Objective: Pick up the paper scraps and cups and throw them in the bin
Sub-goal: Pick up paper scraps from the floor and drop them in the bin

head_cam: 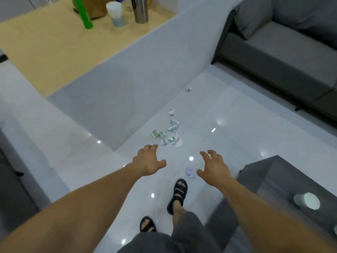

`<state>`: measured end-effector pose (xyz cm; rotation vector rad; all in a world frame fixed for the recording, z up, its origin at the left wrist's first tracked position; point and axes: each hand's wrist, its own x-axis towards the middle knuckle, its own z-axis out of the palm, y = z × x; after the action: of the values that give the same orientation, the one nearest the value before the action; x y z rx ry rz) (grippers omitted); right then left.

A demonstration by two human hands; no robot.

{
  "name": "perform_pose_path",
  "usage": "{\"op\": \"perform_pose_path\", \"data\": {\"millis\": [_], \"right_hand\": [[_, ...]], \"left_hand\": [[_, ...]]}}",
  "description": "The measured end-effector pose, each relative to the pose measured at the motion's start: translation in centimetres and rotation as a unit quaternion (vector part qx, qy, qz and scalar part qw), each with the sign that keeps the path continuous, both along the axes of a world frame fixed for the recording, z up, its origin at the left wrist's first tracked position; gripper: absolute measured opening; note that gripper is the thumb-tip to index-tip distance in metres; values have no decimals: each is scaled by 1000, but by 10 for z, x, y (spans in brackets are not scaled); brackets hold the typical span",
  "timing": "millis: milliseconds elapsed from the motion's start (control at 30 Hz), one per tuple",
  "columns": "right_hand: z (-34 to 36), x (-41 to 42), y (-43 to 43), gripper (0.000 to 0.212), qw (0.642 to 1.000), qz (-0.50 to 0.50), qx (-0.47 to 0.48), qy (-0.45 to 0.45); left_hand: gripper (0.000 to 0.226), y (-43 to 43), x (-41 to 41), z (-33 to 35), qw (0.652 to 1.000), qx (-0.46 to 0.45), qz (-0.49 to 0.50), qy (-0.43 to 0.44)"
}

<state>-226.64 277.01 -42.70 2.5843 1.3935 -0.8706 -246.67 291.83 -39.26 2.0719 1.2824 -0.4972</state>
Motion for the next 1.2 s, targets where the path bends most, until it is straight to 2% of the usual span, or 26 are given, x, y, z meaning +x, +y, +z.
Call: {"op": "perform_pose_path", "data": {"millis": [133,267,567,700,800,900,1000,1100,1200], "right_hand": [[-67,31,33,71,999,0,-38,39],[-160,59,63,71,994,-2,-74,78],[-447,105,91,79,984,8,-157,79],[-576,100,84,86,983,13,-166,83],[-643,90,71,86,980,44,-174,81],[-680,89,57,65,990,54,-125,42],[-688,95,58,45,996,7,-74,58],[-673,91,86,55,991,-79,-47,95],[-638,67,139,70,969,-143,-18,202]], "left_hand": [[82,32,35,-60,999,-48,-7,17],[81,64,63,-148,994,-100,-7,40],[79,121,109,-437,988,-139,-43,57],[78,121,112,-565,987,-157,-5,31],[76,106,103,-633,985,-170,16,16],[75,89,94,-669,980,-199,22,16],[77,81,87,-678,977,-213,10,11],[82,84,86,-664,977,-213,-21,-9],[92,101,95,-638,978,-200,-44,-48]]}}
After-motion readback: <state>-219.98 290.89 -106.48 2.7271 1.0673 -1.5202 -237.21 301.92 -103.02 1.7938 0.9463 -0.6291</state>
